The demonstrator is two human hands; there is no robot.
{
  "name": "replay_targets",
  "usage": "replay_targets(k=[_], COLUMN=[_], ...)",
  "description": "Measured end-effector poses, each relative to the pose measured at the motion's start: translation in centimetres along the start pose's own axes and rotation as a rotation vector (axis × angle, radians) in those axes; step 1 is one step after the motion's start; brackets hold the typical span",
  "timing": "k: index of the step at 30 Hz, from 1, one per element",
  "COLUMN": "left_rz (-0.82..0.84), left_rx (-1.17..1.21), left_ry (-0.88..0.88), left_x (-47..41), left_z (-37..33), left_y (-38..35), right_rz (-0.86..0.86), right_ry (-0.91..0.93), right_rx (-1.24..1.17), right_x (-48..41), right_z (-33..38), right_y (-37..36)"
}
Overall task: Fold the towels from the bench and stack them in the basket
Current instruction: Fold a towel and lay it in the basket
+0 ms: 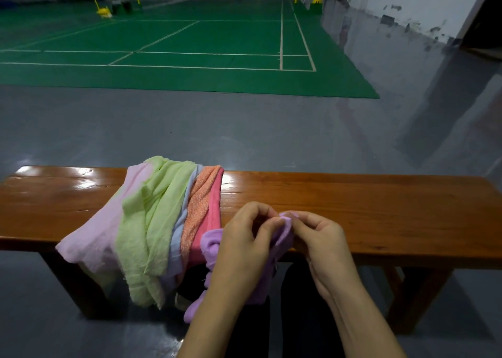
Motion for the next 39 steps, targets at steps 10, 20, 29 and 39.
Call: replay_targets(k=[10, 20, 29, 39], left_rz=[-0.149, 0.173, 0.345, 0.162], left_rx=[-0.040, -0.217, -0.618, -1.056], left_ry=[-0.003, -0.047, -0.099, -0.366], left_x=[0.4, -0.3, 0.3, 0.1], left_z=[0.4, 5.1, 13.3, 9.8], left_y=[0.6, -1.2, 7.6, 11.9], right_rz=[0.068, -0.052, -0.451, -0.509], right_ry=[-0.075, 0.102, 0.283, 0.289], right_rx=[-0.057, 0.133, 0.124, 0.186], right_x=[0.8, -0.6, -1.8, -2.0], right_z=[-0.5, 0.6, 1.8, 0.2], right_y=[-0.4, 2.7, 11.0, 12.4])
Point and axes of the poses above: each hand's wrist, its own x-axis away from the middle knuckle, its own y-axis out of the back of the hand, z = x × y, the point moved 10 cm from there along -x, towards the middle knuckle, and after that the axes turned 12 degrees about -x, right-handed, at the moved point
